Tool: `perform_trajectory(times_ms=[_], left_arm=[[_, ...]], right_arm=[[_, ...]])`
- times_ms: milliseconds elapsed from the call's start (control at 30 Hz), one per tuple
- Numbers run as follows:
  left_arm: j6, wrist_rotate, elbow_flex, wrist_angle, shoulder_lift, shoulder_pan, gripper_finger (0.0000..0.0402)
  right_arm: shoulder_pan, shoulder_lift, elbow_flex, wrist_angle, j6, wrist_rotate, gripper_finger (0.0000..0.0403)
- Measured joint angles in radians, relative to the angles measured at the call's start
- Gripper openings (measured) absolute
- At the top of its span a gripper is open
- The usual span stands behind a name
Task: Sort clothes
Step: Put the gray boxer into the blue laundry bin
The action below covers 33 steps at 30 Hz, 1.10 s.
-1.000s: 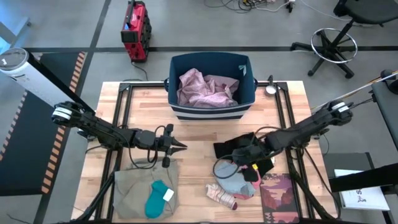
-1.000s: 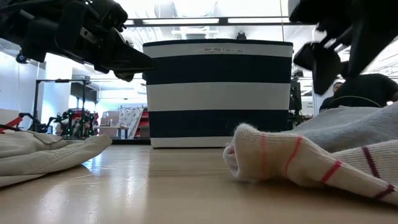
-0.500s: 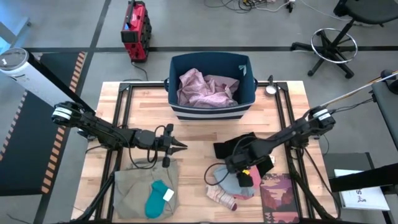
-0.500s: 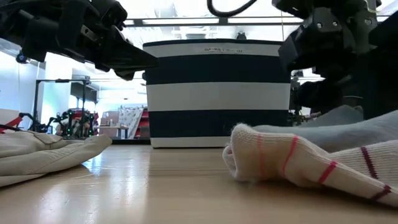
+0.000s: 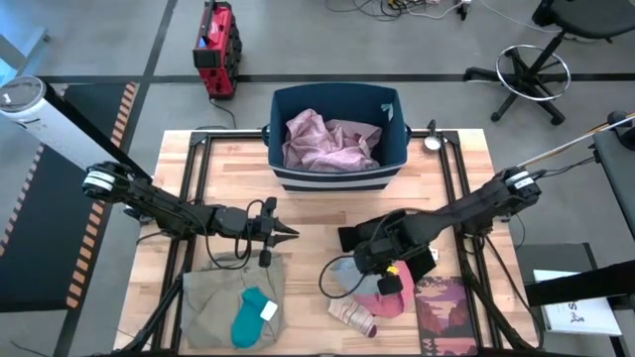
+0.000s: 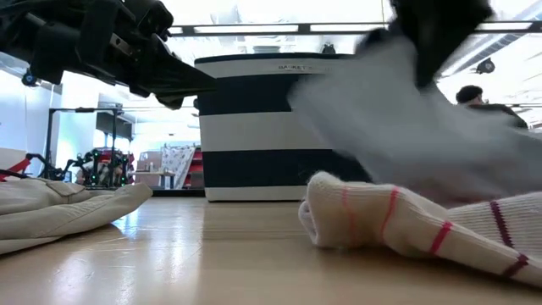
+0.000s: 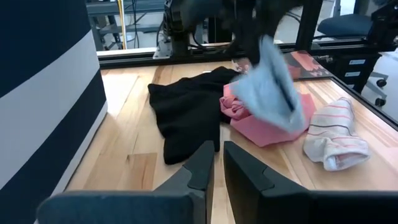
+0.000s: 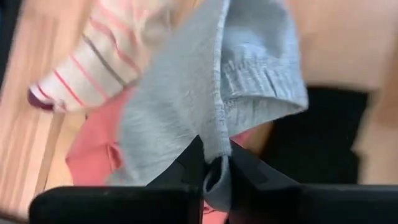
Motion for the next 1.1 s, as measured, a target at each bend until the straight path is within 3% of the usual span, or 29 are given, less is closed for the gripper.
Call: perform_trajectory(times_ms=[233, 433, 633, 767, 1100], left_arm=[[-0.001, 0.0, 0.0, 0.004, 0.0, 0.0, 0.0022], [-0.001, 0.0, 0.0, 0.008, 0.0, 0.0, 0.0022], [-0.001, 0.0, 0.0, 0.013, 0.0, 0.0, 0.0022], [-0.001, 0.0, 0.0, 0.022, 0.0, 0.0, 0.0022], [0.0, 0.001, 0.0, -0.023, -0.021, 0.0, 0.0022]], right_arm=[[-0.011, -0.11, 0.151, -0.016, -0.119, 0.186, 0.0007], [-0.02, -0.189, 0.239, 0.002, -0.231, 0.526, 0.0007], [-0.072, -0.251, 0.259, 0.191, -0.414, 0.823, 0.0007], [-0.171, -0.277, 0.259, 0.322, -0.514, 0.81, 0.0007], [-0.597, -0.247, 0.26, 0.352, -0.486, 0.415, 0.0007]])
